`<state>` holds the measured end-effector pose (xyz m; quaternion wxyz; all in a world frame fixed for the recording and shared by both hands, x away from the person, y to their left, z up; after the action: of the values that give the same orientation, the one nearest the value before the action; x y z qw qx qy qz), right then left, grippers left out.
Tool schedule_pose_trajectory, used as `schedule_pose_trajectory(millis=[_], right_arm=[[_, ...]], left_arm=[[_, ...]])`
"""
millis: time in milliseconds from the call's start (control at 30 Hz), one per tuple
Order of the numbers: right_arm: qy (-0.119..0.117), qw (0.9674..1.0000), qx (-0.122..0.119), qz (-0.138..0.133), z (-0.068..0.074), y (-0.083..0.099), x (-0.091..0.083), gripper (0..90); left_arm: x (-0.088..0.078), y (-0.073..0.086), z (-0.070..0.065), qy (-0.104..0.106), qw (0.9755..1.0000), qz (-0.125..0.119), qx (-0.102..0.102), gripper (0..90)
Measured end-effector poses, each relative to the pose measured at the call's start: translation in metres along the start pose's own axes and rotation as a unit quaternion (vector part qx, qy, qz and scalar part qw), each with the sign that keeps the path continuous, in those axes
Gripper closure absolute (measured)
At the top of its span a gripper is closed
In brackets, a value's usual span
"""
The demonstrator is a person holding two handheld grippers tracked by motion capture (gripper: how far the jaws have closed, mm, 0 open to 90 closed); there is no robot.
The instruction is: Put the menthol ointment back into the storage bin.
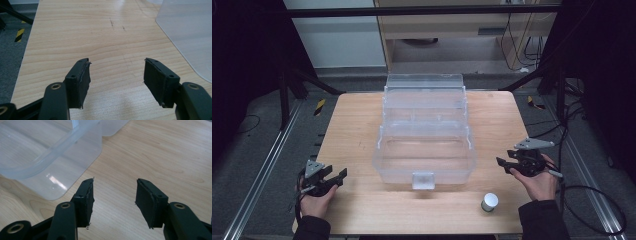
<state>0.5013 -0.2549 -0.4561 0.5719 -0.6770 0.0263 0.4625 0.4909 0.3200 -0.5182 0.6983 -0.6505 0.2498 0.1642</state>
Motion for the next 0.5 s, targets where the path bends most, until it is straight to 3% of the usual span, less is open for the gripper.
schedule_pose_trajectory(millis=[200, 367, 433, 500], right_arm=[[-0.005, 0.9998, 0.01, 0.017, -0.005, 0.009, -0.003, 48.7], [-0.031, 0.9994, 0.007, 0.016, -0.002, 0.005, -0.017, 41.6], [-0.042, 0.9989, 0.006, 0.019, -0.001, 0.002, -0.022, 42.7], [-0.047, 0.9983, 0.007, 0.034, -0.001, 0.0, -0.025, 42.6]], left_arm=[[0.002, 0.002, -0.002, 0.004, 1.0, 0.006, 0.001, 37.4], [0.004, 0.005, -0.004, 0.009, 0.9999, 0.012, 0.004, 37.4], [0.005, 0.005, -0.004, 0.009, 0.9999, 0.012, 0.005, 37.4], [0.006, 0.005, -0.005, 0.013, 0.9998, 0.011, 0.005, 37.1]])
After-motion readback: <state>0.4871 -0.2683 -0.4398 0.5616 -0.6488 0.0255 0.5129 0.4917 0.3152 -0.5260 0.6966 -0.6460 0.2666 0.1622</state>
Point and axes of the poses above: each handheld gripper's, and its own axes: x roughly forward along the jaws, y roughly out of its underside, z roughly to its left, the point moved 6 cm from there along x, roughly forward along the jaws, and after that the axes turned 9 degrees about -y, right-handed, at the moved point
